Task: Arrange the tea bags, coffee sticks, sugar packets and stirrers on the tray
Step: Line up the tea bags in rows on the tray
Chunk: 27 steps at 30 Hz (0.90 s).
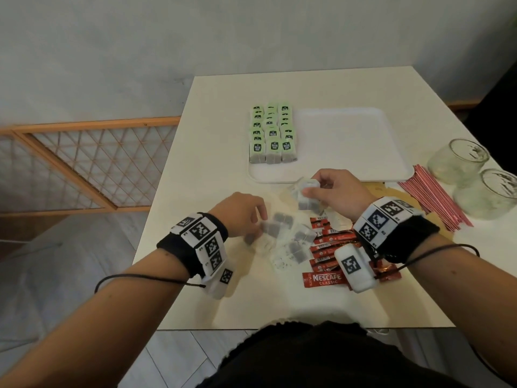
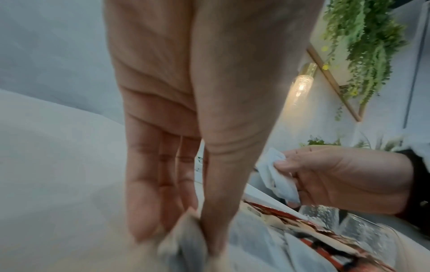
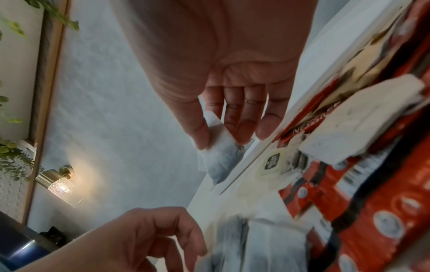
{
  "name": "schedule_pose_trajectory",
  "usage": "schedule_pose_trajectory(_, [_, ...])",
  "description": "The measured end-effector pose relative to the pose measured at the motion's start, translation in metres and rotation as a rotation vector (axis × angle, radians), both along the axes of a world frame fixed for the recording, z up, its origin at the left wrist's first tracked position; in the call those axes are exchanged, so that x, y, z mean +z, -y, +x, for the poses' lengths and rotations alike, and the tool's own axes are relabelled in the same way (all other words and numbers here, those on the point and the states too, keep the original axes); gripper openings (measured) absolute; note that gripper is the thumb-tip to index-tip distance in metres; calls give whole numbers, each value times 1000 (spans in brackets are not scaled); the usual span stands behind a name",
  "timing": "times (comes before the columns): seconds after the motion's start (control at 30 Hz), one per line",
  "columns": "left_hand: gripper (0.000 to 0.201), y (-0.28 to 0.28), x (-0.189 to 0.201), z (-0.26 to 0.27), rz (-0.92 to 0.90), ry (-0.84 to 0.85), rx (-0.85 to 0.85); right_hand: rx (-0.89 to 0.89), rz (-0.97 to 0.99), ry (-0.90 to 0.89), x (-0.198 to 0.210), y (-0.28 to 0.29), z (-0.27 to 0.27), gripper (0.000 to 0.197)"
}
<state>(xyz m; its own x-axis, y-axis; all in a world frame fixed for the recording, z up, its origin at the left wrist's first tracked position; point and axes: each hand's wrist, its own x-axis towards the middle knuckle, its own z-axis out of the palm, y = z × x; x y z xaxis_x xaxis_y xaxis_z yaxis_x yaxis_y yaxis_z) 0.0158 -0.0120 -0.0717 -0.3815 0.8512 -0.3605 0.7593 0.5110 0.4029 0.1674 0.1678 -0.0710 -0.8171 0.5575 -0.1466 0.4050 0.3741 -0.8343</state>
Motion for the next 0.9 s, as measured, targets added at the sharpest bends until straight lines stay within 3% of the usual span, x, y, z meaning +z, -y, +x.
schedule_pose_trajectory(0.1, [18,-7,-1,-6,88,7,129,-8,6,6,0,-6,-3,16])
schedule_pose_trajectory(0.2, [44,-10,1,-10,-34,56,91,-5,49,18,3,-10,-5,14])
schedule_pose_trajectory(0.27, [51,-13,1,-11,-106,37,59,10,58,18,5,-13,-7,10])
schedule_pose_trajectory(0.47, [31,-15,7,-21,-148,74,82,74,58,5,13,-23,-14,4])
schedule_pose_trajectory(0.53, [18,-15,11,-27,-38,215,148,120,22,13,20,-26,-15,7])
schedule_pose_trajectory(0.6, [24,-19,10,-33,147,417,309,187,-69,34,26,-27,-18,4])
schedule_pose_trajectory(0.7, [25,-30,9,-28,361,651,521,288,-200,26,34,-25,-26,16])
schedule_pose_trajectory(0.8, [26,-44,9,-16,395,883,609,270,-230,-8,32,-24,-39,22])
schedule_pose_trajectory(0.9, [34,-54,13,-9,427,1187,702,207,-114,-3,26,-30,-51,20])
